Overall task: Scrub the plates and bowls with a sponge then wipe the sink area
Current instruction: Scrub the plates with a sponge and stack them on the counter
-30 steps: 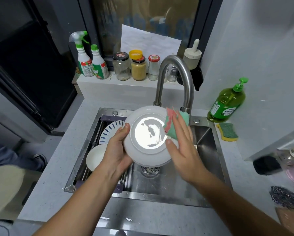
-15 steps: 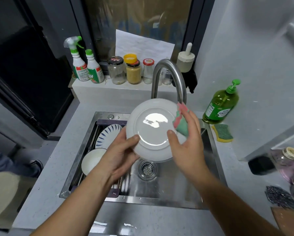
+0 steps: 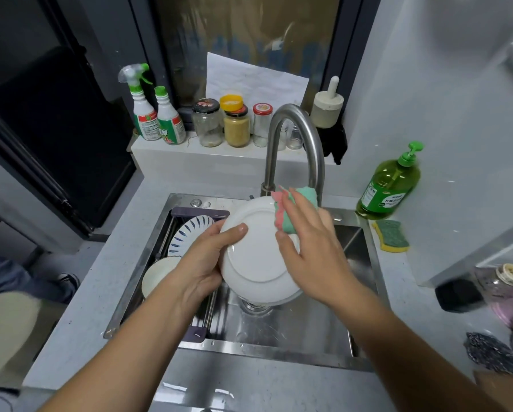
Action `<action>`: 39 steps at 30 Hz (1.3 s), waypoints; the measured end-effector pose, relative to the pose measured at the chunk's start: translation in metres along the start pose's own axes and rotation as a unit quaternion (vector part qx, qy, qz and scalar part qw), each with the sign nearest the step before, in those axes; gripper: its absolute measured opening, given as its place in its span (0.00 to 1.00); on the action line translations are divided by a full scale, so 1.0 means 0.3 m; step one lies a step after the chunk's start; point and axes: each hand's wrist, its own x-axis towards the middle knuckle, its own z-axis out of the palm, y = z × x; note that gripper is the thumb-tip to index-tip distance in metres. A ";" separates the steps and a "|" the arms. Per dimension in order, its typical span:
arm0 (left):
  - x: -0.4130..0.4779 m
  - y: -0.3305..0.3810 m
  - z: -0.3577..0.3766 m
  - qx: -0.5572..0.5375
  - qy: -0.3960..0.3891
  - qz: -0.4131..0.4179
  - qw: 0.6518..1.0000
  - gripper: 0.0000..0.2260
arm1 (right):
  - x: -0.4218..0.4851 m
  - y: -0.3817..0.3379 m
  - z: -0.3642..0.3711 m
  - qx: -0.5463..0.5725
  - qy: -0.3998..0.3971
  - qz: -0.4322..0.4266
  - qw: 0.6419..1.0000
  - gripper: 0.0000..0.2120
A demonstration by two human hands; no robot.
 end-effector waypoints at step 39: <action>0.530 0.324 -0.616 0.043 0.029 -0.040 0.998 0.26 | 0.635 -0.030 0.621 0.549 0.014 0.417 0.725 0.17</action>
